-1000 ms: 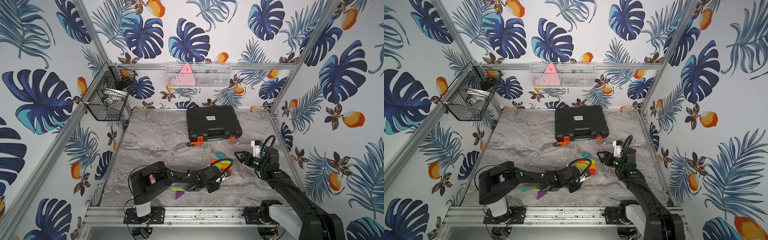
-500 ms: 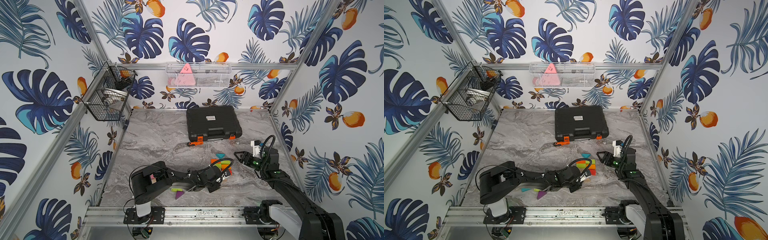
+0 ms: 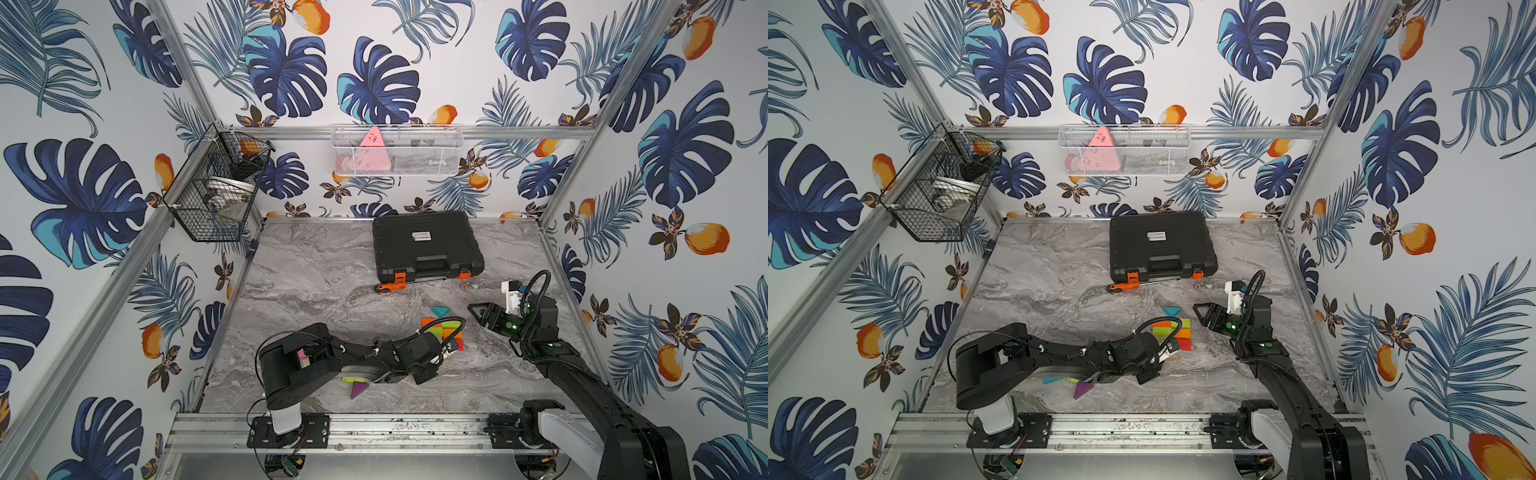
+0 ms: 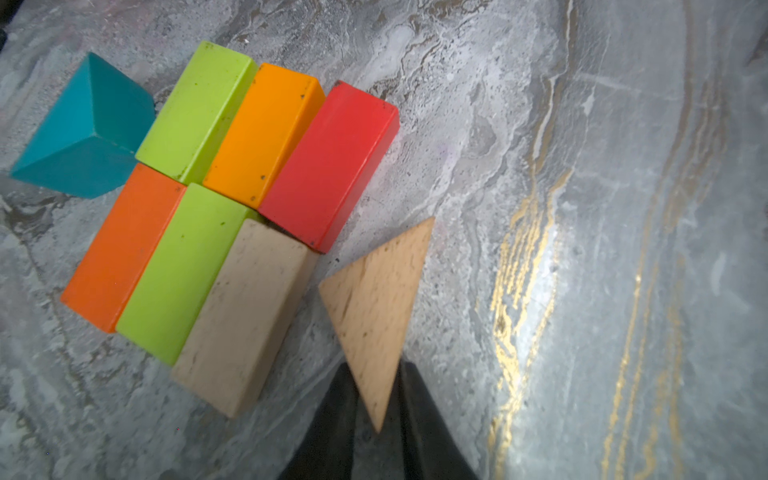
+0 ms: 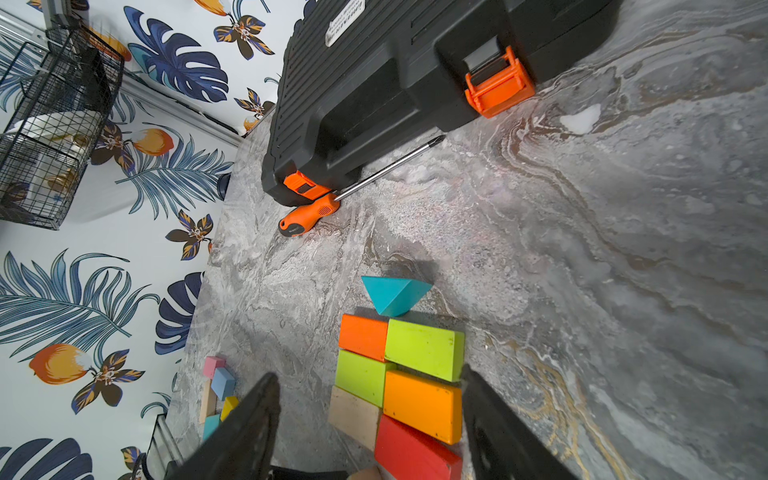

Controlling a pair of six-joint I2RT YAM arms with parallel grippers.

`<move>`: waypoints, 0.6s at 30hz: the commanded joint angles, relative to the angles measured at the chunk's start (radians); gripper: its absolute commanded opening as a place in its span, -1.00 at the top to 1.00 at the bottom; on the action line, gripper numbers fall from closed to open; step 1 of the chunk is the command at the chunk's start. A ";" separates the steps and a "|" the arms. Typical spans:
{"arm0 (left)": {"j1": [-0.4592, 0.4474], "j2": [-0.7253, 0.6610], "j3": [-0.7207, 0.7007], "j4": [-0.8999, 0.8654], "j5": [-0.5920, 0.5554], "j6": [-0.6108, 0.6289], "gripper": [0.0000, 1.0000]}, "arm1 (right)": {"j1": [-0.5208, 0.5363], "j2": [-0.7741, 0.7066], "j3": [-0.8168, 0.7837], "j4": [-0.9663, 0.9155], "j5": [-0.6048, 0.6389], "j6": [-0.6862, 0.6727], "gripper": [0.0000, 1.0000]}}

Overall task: Assemble a piece of candy with building blocks
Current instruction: Assemble the building block at the center of the board.

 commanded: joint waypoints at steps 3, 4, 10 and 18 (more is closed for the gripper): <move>0.002 0.005 0.003 -0.057 -0.011 0.000 0.47 | 0.002 -0.003 0.002 0.025 -0.012 -0.008 -0.41; 0.002 0.006 0.004 -0.057 -0.010 -0.001 0.46 | 0.002 -0.003 0.002 0.024 -0.011 -0.009 -0.41; 0.002 0.003 -0.001 -0.059 -0.007 0.008 0.46 | 0.002 -0.007 0.003 0.020 -0.010 -0.010 -0.42; 0.002 -0.005 -0.007 -0.056 -0.014 0.021 0.50 | 0.002 -0.008 0.002 0.019 -0.013 -0.014 -0.42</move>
